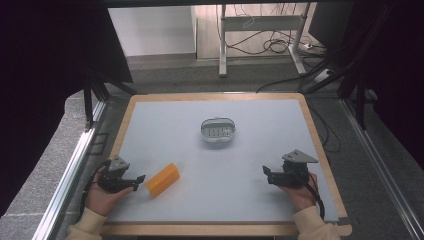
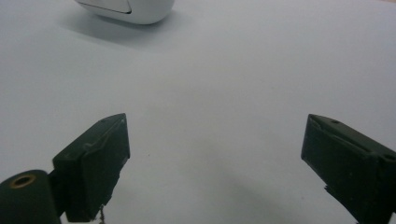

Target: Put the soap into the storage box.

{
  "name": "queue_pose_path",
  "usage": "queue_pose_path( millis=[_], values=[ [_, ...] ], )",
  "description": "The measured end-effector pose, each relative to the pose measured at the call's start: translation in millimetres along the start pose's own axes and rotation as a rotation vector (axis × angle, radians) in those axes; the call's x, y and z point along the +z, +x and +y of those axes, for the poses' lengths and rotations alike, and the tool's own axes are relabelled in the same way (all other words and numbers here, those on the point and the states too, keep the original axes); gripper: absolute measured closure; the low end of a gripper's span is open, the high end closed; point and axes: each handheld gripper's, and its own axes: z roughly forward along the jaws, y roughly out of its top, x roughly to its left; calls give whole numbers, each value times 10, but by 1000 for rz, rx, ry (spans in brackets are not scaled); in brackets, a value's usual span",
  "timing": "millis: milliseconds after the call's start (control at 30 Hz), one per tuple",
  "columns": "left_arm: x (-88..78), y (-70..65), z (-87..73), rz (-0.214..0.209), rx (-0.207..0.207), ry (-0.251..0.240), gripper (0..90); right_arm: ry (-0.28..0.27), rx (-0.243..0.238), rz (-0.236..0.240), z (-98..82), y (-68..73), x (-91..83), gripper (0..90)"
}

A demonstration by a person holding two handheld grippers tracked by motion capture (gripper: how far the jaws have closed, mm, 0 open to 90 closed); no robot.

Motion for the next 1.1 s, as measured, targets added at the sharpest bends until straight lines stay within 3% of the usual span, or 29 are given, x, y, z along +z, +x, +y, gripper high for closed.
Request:
queue_pose_path(
  millis=[333,567,800,900,1100],
  values=[
    [3,7,2,-2,-10,4,247,32,-14,-18,-15,7,4,116],
    [-15,11,10,6,-4,5,247,1,-3,-34,-33,2,-38,148],
    [-24,16,13,6,-2,1,247,16,-16,-28,-45,22,-21,148],
    [-41,24,18,-29,-20,-20,247,16,-19,-26,-47,31,-20,145],
    [-106,31,52,-20,-22,-32,248,19,3,-7,-54,26,-28,143]
  ],
)
